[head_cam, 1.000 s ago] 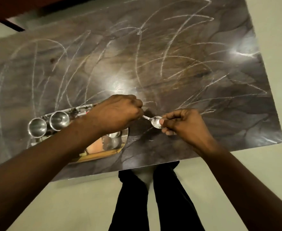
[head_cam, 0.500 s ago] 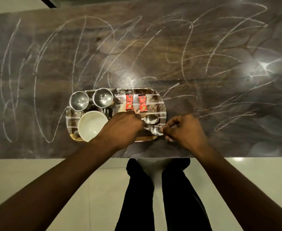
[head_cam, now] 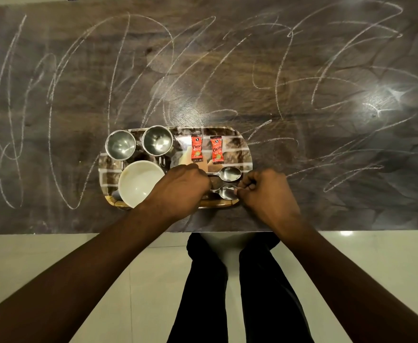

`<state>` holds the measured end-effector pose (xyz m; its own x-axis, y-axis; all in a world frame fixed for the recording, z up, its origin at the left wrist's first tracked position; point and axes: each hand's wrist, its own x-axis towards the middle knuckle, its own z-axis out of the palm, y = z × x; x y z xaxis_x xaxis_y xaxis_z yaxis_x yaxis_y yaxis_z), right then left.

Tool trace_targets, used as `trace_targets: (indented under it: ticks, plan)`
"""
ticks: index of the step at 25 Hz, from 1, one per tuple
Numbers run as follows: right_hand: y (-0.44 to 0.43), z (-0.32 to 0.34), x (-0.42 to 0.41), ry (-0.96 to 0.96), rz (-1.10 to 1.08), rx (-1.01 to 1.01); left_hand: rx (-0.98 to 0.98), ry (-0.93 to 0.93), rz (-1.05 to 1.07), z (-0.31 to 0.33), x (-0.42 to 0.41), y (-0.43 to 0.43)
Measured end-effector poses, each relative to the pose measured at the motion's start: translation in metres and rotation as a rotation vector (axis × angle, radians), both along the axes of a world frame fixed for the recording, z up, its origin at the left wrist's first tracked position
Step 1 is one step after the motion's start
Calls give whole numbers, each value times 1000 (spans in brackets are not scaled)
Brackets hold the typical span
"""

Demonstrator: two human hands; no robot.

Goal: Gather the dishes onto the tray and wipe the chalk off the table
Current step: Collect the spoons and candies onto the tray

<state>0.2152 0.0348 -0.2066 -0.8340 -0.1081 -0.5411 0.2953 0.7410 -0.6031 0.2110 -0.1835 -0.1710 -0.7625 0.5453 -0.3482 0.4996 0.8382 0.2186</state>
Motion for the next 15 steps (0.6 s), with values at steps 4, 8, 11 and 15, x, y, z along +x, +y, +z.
trace_targets:
  ticks: [4,8,11,15]
  plan:
    - [-2,0,-1,16,18,17,31,-21,2,-2,-1,0]
    - [-3,0,-2,16,4,7,13,-33,23,-5,-1,-1]
    - [-3,1,-2,13,1,-5,-7,-75,28,0,-2,-1]
    - [12,6,-11,54,-74,-6,210,4,205,33,-11,-29]
